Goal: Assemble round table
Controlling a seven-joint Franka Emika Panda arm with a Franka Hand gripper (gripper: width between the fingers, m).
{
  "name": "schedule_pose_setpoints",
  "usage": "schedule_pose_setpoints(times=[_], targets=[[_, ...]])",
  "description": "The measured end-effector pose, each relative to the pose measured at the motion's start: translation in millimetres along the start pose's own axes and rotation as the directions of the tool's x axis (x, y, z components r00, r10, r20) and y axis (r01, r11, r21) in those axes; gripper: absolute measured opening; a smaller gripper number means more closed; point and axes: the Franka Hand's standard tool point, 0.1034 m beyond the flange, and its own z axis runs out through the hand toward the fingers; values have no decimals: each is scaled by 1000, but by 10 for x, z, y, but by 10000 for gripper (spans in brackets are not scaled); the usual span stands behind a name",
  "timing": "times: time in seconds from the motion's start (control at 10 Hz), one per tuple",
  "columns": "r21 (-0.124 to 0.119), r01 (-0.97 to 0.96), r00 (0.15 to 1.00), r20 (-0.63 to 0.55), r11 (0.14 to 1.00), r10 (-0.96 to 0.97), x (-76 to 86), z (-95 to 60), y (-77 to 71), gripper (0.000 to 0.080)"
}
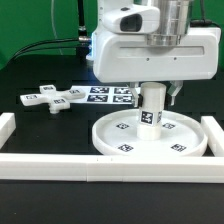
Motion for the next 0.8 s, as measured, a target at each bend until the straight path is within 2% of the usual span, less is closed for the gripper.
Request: schedule_pose_setpoints(times=[0.3, 0.4, 0.8], targets=[[21, -313, 950, 11, 950, 313, -13, 4, 22, 409], [21, -313, 950, 10, 949, 313, -12, 4, 22, 409], [31, -531, 848, 21, 847, 530, -14, 8, 34, 409]])
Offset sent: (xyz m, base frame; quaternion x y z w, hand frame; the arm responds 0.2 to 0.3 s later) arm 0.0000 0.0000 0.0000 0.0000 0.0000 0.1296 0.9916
